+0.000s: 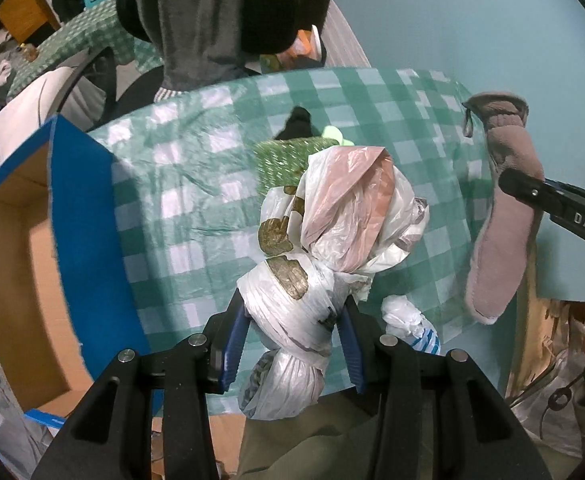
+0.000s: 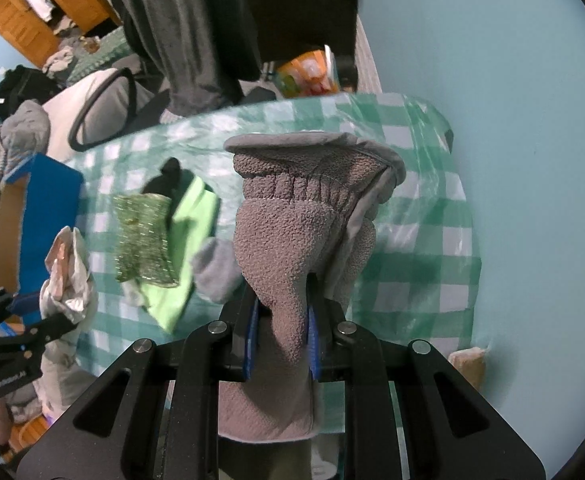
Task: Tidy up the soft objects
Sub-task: 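Carry the bundle in the left gripper while the right carries the sock to the box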
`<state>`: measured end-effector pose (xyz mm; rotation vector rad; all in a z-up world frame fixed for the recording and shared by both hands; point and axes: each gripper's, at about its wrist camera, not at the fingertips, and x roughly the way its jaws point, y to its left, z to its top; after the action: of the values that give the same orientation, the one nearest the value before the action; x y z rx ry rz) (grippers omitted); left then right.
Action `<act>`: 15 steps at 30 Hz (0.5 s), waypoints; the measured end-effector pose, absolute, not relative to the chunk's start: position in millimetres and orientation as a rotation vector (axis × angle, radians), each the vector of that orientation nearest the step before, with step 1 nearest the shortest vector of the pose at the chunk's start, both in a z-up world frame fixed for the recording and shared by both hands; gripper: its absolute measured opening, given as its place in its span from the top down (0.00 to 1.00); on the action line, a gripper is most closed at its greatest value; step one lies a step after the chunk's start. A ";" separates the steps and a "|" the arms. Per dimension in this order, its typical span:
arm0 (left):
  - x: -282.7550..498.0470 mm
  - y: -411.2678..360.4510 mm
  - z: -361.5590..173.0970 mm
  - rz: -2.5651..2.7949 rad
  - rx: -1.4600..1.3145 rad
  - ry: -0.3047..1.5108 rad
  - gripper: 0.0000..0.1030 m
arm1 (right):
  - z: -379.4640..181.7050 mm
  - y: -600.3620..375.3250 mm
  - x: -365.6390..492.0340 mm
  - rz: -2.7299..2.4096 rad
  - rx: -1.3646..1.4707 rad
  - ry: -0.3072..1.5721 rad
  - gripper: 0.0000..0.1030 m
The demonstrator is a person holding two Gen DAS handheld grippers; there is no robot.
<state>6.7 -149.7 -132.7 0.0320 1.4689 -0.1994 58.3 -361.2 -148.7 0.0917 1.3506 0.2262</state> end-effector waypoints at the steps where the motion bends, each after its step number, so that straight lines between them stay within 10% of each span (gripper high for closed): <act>1: 7.4 -145.6 -130.2 -0.193 0.028 1.465 0.58 | -143.3 -358.9 58.8 0.235 0.094 1.345 0.83; 15: 8.2 -82.5 -96.9 -0.124 -0.024 1.430 0.58 | -95.0 -303.6 66.7 0.342 0.077 1.268 0.83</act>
<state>8.2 -82.5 -96.9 -0.0242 1.4303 -0.1235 66.7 -303.6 -95.0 0.0770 1.2675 0.3423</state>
